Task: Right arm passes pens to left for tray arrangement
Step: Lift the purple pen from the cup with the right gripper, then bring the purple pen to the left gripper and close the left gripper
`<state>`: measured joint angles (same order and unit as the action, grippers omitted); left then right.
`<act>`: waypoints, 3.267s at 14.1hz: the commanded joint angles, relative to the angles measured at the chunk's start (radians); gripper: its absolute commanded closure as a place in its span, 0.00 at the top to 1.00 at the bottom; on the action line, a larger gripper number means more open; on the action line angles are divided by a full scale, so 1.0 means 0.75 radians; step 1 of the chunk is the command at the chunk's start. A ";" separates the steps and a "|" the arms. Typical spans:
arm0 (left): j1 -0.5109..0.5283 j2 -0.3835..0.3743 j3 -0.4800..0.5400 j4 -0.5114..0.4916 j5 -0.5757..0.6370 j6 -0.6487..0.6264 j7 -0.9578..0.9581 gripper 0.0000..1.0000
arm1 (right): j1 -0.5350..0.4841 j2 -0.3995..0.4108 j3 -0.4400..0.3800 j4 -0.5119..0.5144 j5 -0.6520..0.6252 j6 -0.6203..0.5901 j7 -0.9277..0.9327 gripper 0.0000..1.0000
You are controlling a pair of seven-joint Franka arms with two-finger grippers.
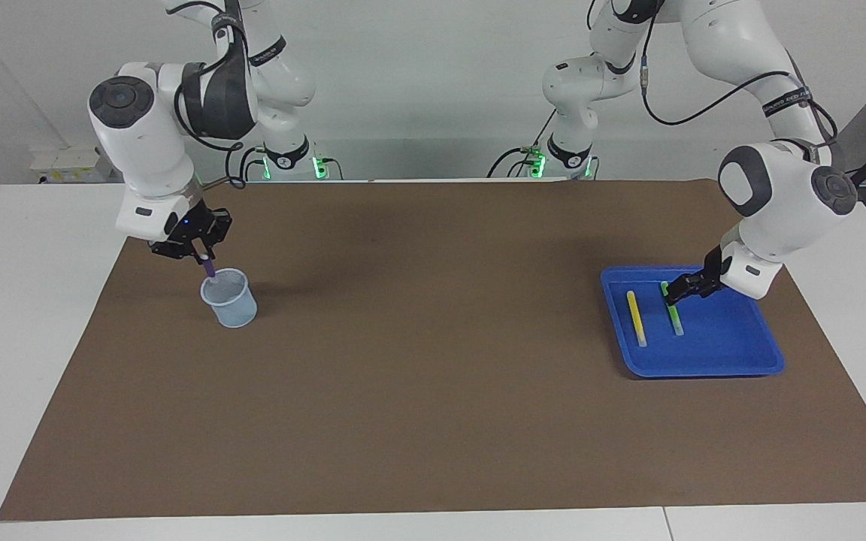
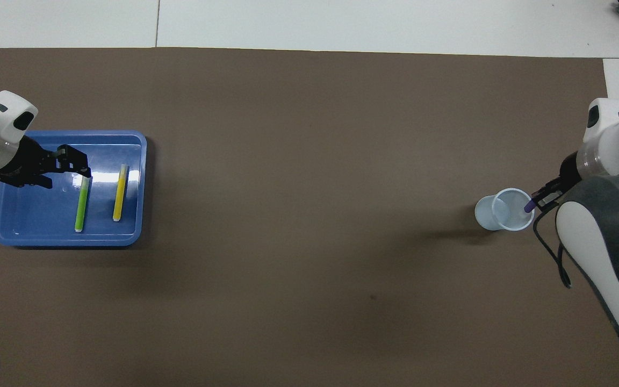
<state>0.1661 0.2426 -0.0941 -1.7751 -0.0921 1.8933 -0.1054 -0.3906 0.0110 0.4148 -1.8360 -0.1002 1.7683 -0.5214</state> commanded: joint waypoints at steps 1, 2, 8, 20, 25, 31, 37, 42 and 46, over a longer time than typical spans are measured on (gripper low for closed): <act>-0.041 -0.033 0.009 0.100 -0.077 -0.172 -0.149 1.00 | 0.022 0.004 0.011 0.085 0.109 -0.083 -0.002 0.00; -0.058 -0.043 0.009 0.131 -0.108 -0.223 -0.200 1.00 | 0.028 0.002 0.011 0.090 0.170 -0.081 0.016 0.00; -0.125 -0.111 0.003 0.180 -0.272 -0.324 -0.640 1.00 | 0.032 -0.008 0.154 0.100 0.521 -0.006 0.384 0.00; -0.213 -0.411 -0.030 -0.144 -0.818 -0.060 -1.499 1.00 | 0.298 0.006 0.337 0.071 0.853 0.577 1.359 0.00; -0.354 -0.469 -0.030 -0.239 -0.861 0.091 -1.761 0.98 | 0.431 -0.002 0.337 0.004 0.862 0.789 1.568 0.00; -0.524 -0.497 -0.030 -0.284 -0.861 0.253 -1.937 0.96 | 0.464 0.004 0.341 -0.021 0.862 0.851 1.628 0.00; -0.659 -0.559 -0.030 -0.429 -0.861 0.437 -1.993 0.93 | 0.502 0.014 0.343 -0.037 0.862 0.913 1.634 0.00; -0.667 -0.583 -0.028 -0.446 -0.859 0.439 -1.997 0.75 | 0.502 0.016 0.343 -0.037 0.862 0.913 1.632 0.00; -0.643 -0.602 -0.020 -0.443 -0.853 0.401 -1.917 0.73 | 0.500 0.016 0.343 -0.037 0.862 0.913 1.630 0.00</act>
<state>-0.3221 -0.1698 -0.1198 -2.0733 -0.7238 2.2023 -1.5756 -0.0119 0.0229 0.6665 -1.8556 0.5193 2.4270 0.6981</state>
